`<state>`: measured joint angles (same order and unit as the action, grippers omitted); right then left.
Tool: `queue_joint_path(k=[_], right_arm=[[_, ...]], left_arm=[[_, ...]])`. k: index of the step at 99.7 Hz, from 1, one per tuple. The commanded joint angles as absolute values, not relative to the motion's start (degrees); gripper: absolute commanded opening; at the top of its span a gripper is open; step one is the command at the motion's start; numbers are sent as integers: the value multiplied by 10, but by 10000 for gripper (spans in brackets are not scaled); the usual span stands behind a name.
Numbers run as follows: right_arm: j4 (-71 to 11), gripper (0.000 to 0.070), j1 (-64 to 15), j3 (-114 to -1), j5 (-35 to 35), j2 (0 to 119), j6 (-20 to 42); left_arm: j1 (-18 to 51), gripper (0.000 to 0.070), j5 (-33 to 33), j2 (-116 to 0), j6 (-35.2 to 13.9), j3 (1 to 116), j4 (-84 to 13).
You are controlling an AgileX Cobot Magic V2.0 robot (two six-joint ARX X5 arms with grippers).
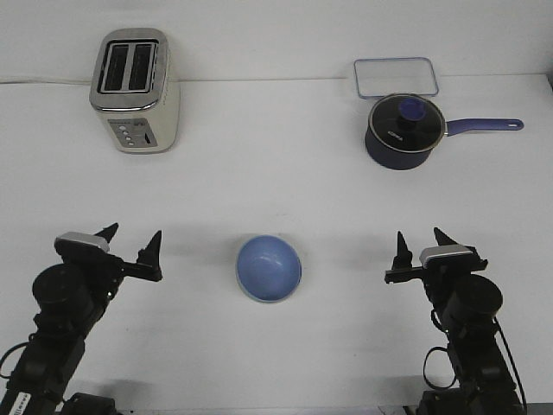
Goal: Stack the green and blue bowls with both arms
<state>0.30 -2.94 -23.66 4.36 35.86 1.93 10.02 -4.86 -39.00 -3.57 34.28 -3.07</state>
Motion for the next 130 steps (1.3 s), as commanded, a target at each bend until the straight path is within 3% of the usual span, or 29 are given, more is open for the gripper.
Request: queue_joint_path(k=[1, 43, 52, 60, 69, 76, 130], right_arm=[[9, 493, -30, -244, 45, 360, 26], [9, 489, -30, -244, 44, 360, 25], [9, 387, -30, -244, 44, 360, 26], [9, 200, -30, -244, 44, 360, 25], [9, 0, -30, -244, 44, 360, 25], [9, 0, -30, -244, 44, 360, 26], [9, 0, -30, -244, 44, 360, 25]], left_arm=[[101, 590, -50, -373, -50, 311, -3], [101, 584, -44, -350, -70, 276, 18], [101, 556, -44, -350, -70, 276, 18], [101, 416, -44, -350, -70, 276, 16], [101, 156, -44, -350, -70, 276, 16], [101, 0, -45, -350, -70, 276, 16], [101, 12, -44, -347, -70, 276, 18]])
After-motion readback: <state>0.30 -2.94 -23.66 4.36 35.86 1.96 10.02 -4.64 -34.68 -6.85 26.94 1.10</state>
